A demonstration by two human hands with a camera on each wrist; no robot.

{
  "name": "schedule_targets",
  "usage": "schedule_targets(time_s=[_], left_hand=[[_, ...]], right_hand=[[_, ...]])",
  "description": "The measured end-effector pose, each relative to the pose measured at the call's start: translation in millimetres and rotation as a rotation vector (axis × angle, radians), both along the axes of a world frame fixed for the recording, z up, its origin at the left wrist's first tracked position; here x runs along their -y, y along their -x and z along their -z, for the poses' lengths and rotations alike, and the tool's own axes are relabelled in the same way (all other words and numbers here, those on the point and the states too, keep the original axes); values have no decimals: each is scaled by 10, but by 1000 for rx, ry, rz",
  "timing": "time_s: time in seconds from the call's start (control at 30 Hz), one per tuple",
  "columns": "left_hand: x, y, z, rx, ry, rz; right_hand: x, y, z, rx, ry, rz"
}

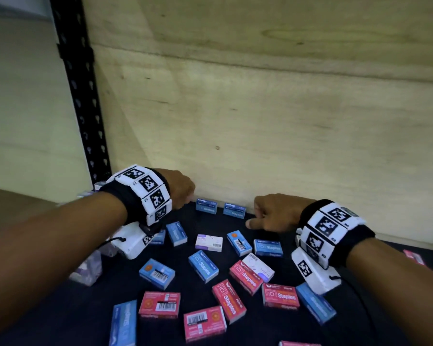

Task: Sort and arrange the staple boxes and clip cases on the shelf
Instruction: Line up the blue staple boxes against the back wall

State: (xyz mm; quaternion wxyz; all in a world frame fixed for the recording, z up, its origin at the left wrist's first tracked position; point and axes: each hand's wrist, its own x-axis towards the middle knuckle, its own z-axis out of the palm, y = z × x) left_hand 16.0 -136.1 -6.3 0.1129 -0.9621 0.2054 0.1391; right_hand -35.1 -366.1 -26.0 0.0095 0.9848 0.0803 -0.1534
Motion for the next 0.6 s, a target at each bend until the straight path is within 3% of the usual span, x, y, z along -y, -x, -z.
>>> schedule_targets(time_s=[0.13, 0.33, 0.6], left_hand=[[-111, 86, -92, -141, -100, 98], [-164, 114, 105, -67, -187, 250], [-88, 94, 178, -85, -126, 190]], right_hand=[[-65, 60, -8, -53, 67, -68], [-259, 83, 24, -98, 190, -79], [-412, 114, 78, -87, 222, -108]])
